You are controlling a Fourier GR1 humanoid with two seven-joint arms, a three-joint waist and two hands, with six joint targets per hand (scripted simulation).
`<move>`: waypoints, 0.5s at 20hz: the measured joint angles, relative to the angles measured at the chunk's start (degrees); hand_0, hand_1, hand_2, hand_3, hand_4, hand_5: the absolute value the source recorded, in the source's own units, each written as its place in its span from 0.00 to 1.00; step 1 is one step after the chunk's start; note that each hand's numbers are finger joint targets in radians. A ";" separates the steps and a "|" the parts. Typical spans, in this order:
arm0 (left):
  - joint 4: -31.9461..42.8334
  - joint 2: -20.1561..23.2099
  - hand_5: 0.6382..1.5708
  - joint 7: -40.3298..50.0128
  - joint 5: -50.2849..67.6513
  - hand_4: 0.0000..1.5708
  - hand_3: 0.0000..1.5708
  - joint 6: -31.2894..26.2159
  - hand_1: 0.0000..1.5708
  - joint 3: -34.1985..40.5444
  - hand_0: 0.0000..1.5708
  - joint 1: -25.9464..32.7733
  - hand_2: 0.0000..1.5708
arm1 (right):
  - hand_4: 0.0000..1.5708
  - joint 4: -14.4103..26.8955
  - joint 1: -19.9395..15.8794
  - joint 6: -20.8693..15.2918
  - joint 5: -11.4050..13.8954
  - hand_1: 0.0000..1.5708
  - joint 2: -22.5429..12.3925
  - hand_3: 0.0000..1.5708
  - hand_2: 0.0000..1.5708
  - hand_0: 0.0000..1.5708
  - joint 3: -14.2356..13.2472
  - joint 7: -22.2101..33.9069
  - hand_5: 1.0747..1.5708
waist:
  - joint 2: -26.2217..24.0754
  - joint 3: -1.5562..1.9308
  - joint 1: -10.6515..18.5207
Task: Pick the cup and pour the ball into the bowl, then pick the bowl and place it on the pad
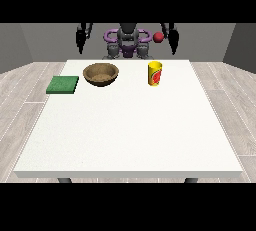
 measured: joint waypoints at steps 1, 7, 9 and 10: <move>-0.65 0.30 0.99 0.46 0.00 0.00 0.00 -0.05 0.00 0.05 0.00 -0.09 0.00 | 0.37 -0.64 -0.06 0.05 -0.08 0.00 -0.23 0.00 0.00 0.00 -0.08 0.46 1.00 | -1.86 -0.07 -0.05; -4.84 1.19 0.99 4.96 1.30 0.00 0.00 -0.50 0.00 -0.04 0.00 0.27 0.00 | 0.34 -4.93 0.61 0.47 -2.07 0.00 -0.18 0.00 0.00 0.00 0.12 5.29 1.00 | -13.61 -0.36 -0.39; -6.79 -0.13 0.99 7.94 3.94 0.00 0.00 -1.11 0.00 -1.01 0.00 3.64 0.00 | 0.33 -6.60 4.09 0.23 -4.36 0.00 1.93 0.00 0.00 0.00 0.92 8.64 1.00 | -19.11 -0.44 -0.69; -8.26 -0.40 0.98 10.21 4.95 0.00 0.00 -1.23 0.00 -1.27 0.00 4.75 0.00 | 0.34 -7.53 5.81 0.20 -5.49 0.00 2.39 0.00 0.00 0.00 0.81 10.10 1.00 | -21.27 -0.45 -0.66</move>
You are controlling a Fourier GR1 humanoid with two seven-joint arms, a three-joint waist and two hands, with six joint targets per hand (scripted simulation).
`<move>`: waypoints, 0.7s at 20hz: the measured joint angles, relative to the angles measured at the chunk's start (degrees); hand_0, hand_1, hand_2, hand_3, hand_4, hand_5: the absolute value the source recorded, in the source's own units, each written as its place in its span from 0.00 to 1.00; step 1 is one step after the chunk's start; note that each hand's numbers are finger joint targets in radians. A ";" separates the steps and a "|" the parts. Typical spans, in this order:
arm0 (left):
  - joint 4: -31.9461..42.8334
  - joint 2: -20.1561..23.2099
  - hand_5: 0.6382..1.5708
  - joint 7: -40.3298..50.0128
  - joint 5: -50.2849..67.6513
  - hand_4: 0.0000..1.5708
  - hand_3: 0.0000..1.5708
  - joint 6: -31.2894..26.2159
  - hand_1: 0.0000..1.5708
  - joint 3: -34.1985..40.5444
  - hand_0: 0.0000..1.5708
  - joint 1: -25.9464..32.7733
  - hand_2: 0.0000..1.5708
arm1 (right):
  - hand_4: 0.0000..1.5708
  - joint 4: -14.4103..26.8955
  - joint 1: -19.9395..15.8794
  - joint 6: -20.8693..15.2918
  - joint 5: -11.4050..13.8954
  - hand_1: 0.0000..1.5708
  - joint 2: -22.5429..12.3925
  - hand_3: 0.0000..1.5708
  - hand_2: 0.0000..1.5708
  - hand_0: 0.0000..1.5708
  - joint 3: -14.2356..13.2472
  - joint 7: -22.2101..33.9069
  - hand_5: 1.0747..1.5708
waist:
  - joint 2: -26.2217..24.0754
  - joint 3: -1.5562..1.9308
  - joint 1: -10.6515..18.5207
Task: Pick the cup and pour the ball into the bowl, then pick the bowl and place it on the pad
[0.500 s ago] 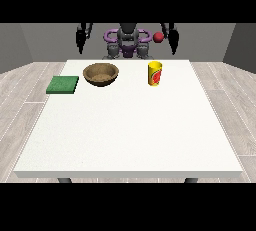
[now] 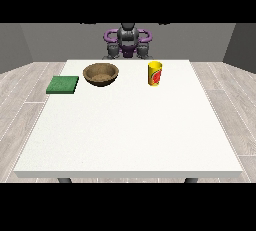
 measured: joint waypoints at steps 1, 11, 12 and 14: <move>-1.36 -0.23 0.98 1.30 0.60 0.00 0.00 -0.01 0.00 -0.23 0.00 1.33 0.00 | 0.33 -1.27 1.34 -0.08 -1.15 0.00 0.39 0.00 0.00 0.00 -0.21 1.29 1.00 | -1.24 -0.01 -0.06; -14.82 -1.42 0.97 3.80 -0.21 0.00 0.00 3.48 0.00 -6.26 0.00 8.62 0.00 | 0.29 -15.13 9.02 1.09 -5.79 0.00 1.02 0.00 0.00 0.00 -0.06 5.97 1.00 | 2.77 -0.07 -0.89; -14.24 -1.52 0.97 2.21 -0.61 0.00 0.00 3.98 0.00 -6.46 0.00 7.92 0.00 | 0.28 -14.81 8.93 1.66 -5.91 0.00 1.09 0.00 0.00 0.00 -0.31 4.37 1.00 | 4.55 -0.08 -1.23; -12.20 -1.65 0.96 -2.19 -1.24 0.00 0.00 4.56 0.00 -6.96 0.00 6.94 0.00 | 0.26 -13.55 7.80 3.05 -7.00 0.00 0.70 0.00 0.00 0.00 -1.85 1.50 1.00 | 8.13 -0.09 -1.57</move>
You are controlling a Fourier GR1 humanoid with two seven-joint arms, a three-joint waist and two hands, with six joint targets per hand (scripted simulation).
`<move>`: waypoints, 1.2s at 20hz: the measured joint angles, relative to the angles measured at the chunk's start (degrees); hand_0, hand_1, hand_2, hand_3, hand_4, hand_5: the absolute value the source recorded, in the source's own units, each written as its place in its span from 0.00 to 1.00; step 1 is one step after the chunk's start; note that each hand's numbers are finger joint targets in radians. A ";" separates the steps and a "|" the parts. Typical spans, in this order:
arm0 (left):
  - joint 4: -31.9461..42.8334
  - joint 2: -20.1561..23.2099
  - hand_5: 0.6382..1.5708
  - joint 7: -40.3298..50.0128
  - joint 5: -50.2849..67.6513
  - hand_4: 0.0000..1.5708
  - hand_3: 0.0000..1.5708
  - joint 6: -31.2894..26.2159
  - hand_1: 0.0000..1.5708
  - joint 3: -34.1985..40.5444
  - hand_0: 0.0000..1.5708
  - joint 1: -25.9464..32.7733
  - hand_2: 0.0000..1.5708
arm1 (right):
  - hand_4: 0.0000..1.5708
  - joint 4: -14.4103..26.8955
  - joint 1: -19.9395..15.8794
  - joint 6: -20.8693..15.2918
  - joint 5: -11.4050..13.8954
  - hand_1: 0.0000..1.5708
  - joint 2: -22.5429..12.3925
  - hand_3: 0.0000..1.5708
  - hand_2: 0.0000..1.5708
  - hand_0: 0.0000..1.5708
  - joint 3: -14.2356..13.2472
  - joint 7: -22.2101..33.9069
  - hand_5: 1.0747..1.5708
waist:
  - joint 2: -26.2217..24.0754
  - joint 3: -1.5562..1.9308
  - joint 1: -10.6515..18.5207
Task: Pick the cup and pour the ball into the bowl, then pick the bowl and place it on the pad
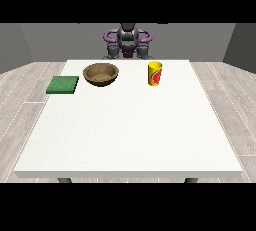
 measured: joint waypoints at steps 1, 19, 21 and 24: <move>1.28 -0.05 0.95 -2.61 -0.49 0.00 0.00 0.63 0.00 -0.92 0.00 -0.31 0.00 | 0.25 0.88 -0.72 0.11 0.44 0.00 0.38 0.00 0.00 0.00 0.02 -1.67 1.00 | 1.75 0.01 -0.02; 29.52 1.44 0.90 -30.34 -5.08 0.00 0.00 4.76 0.00 6.53 0.00 -17.24 0.00 | 0.14 19.91 -9.31 13.07 -3.54 0.00 -5.84 0.00 0.00 0.00 -10.38 -22.99 1.00 | 18.09 -0.01 -3.69; 33.39 1.98 0.88 -32.70 -4.84 0.00 0.00 4.87 0.00 8.33 0.00 -19.43 0.00 | 0.17 21.42 -10.34 13.97 -3.58 0.00 -6.40 0.00 0.00 0.00 -10.93 -23.94 1.00 | 18.97 0.00 -3.89; 39.58 2.64 0.87 -36.61 -4.90 0.00 0.00 4.67 0.00 10.14 0.00 -21.52 0.00 | 0.16 23.71 -10.62 15.20 -2.86 0.00 -6.59 0.00 0.00 0.00 -11.23 -26.04 1.00 | 19.29 -0.02 -4.25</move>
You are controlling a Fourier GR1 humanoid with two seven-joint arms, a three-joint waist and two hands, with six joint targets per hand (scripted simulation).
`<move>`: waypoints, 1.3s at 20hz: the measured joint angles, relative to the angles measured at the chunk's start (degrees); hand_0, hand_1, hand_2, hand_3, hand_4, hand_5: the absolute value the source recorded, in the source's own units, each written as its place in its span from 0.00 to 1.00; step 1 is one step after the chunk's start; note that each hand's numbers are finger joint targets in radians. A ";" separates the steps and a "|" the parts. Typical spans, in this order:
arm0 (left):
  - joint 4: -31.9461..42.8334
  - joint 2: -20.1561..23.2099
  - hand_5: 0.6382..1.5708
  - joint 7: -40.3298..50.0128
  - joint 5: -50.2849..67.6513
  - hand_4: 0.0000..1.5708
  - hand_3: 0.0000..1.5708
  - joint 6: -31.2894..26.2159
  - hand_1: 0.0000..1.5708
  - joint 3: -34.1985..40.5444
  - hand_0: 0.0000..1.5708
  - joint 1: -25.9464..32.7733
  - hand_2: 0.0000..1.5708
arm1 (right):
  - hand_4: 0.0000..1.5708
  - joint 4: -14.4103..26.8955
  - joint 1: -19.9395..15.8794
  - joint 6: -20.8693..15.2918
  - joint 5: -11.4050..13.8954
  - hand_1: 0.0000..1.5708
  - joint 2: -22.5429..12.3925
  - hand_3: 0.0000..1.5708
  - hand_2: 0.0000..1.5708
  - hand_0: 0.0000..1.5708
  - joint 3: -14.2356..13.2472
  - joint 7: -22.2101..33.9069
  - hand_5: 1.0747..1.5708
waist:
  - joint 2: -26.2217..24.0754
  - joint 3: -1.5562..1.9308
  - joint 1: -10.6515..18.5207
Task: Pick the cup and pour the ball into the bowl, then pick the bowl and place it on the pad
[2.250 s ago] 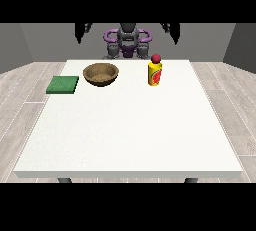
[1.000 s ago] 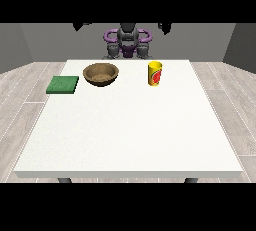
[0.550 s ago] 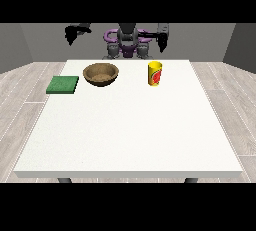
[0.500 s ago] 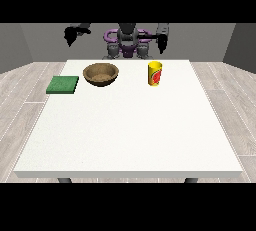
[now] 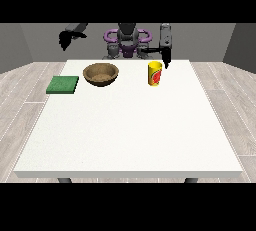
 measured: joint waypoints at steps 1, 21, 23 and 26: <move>2.03 0.39 0.87 -1.33 0.32 0.00 0.00 -0.34 0.00 0.81 0.00 -1.26 0.00 | 0.17 0.71 -0.73 0.36 -0.18 0.00 -0.31 0.00 0.00 0.00 -0.35 -0.33 1.00 | 0.65 0.01 -0.18; 28.05 0.71 0.98 -13.60 -7.66 0.78 1.00 15.44 0.83 4.33 0.83 -12.62 1.00 | 0.24 7.63 -3.28 10.06 -6.57 0.00 -7.75 0.00 0.00 0.00 -7.21 -1.17 1.00 | 2.82 0.05 -4.78; 28.44 1.17 0.99 -9.92 -10.68 0.77 1.00 18.98 0.85 2.83 0.85 -14.17 1.00 | 0.27 8.55 -3.82 10.16 -7.28 0.00 -8.69 0.00 0.00 0.00 -7.68 0.48 1.00 | 0.85 0.06 -4.92; 29.07 2.48 0.98 -3.44 -16.87 0.78 1.00 23.00 0.84 -1.06 0.84 -16.29 1.00 | 0.33 10.17 -4.93 9.72 -8.30 0.00 -10.21 0.00 0.00 0.00 -8.13 4.09 1.00 | -3.06 0.11 -4.14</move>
